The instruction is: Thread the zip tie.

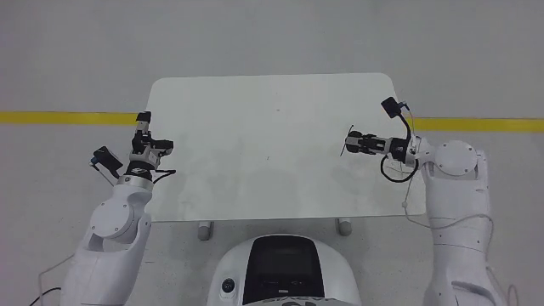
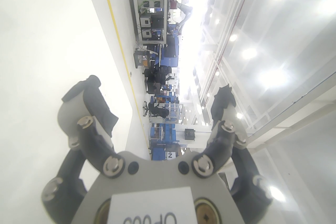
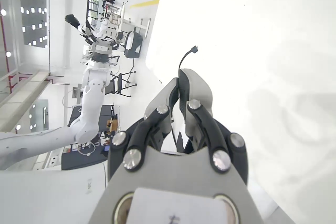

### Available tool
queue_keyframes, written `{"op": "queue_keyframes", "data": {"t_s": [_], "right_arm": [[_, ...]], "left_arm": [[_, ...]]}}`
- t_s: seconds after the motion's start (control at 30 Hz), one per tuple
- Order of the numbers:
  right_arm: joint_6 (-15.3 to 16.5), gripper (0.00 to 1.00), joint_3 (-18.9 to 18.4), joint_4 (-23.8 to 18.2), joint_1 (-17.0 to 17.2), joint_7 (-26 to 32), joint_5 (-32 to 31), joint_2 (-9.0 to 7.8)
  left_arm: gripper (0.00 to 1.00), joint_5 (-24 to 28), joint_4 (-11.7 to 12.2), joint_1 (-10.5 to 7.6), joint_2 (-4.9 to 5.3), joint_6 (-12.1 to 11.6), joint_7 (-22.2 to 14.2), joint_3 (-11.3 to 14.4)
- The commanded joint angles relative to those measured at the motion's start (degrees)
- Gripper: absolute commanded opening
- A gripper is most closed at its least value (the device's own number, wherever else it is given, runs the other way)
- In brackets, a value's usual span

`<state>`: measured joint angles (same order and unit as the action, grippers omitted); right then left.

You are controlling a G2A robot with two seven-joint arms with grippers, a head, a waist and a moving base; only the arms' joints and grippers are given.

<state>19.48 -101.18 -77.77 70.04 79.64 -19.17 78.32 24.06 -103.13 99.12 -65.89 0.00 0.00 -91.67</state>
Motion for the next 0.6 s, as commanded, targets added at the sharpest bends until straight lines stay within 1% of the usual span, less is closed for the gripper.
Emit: {"op": "queue_keyframes", "data": {"t_s": [0.0,0.03,0.07,0.1,0.17,0.23,0.3,0.33,0.37,0.4,0.43,0.57], "right_arm": [[0.0,0.0,0.0,0.0,0.0,0.0,0.01,0.0],[-0.24,0.0,0.04,0.32,0.35,-1.69,1.67,0.06],[-0.04,0.0,0.26,0.58,0.71,-2.4,2.03,-0.03],[0.0,0.0,0.73,0.16,0.84,-3.13,2.64,-0.17],[0.0,0.0,1.35,0.45,1.4,-3.58,7.42,-0.24],[0.0,0.0,1.93,-0.78,2.03,-5.79,8.2,-0.59],[0.0,0.0,2.77,-1.57,2.69,-6.89,10.12,-0.84],[0.0,0.0,3.25,-2.27,3.15,-7.81,10.66,-1.05],[0.0,0.0,3.79,-2.57,3.5,-8.11,11.26,-1.2],[0.0,0.0,4.24,-2.7,3.73,-8.37,11.83,-1.37],[0.0,0.0,4.88,-2.9,3.89,-8.63,12.74,-1.57],[0.0,0.0,4.98,-3.01,3.92,-8.76,12.7,-1.64]], "left_arm": [[1.0,0.0,0.0,0.0,0.0,0.0,0.0,0.0],[1.0,0.0,0.0,0.0,0.0,0.0,0.0,0.0],[1.0,0.0,0.0,0.0,0.0,0.0,0.0,0.0],[1.0,-0.52,-0.41,-0.28,-0.02,-0.3,-1.32,0.71],[1.0,-0.51,-0.7,-0.48,-0.01,-0.79,-5.08,1.87],[1.0,-0.97,-1.15,-0.7,0.03,-0.03,-9.31,3.61],[1.0,-2.34,-1.5,-1.07,0.08,0.56,-12.17,5.15],[1.0,-3.0,-1.76,-1.28,0.02,1.15,-13.32,6.61],[1.0,-3.31,-2.15,-1.49,-0.03,1.25,-14.8,8.04],[1.0,-3.73,-2.12,-1.7,-0.08,0.95,-15.41,8.88],[1.0,-3.96,-2.1,-1.74,-0.1,0.79,-15.36,9.14],[1.0,-3.96,-2.1,-1.74,-0.1,0.79,-15.36,9.14]]}}
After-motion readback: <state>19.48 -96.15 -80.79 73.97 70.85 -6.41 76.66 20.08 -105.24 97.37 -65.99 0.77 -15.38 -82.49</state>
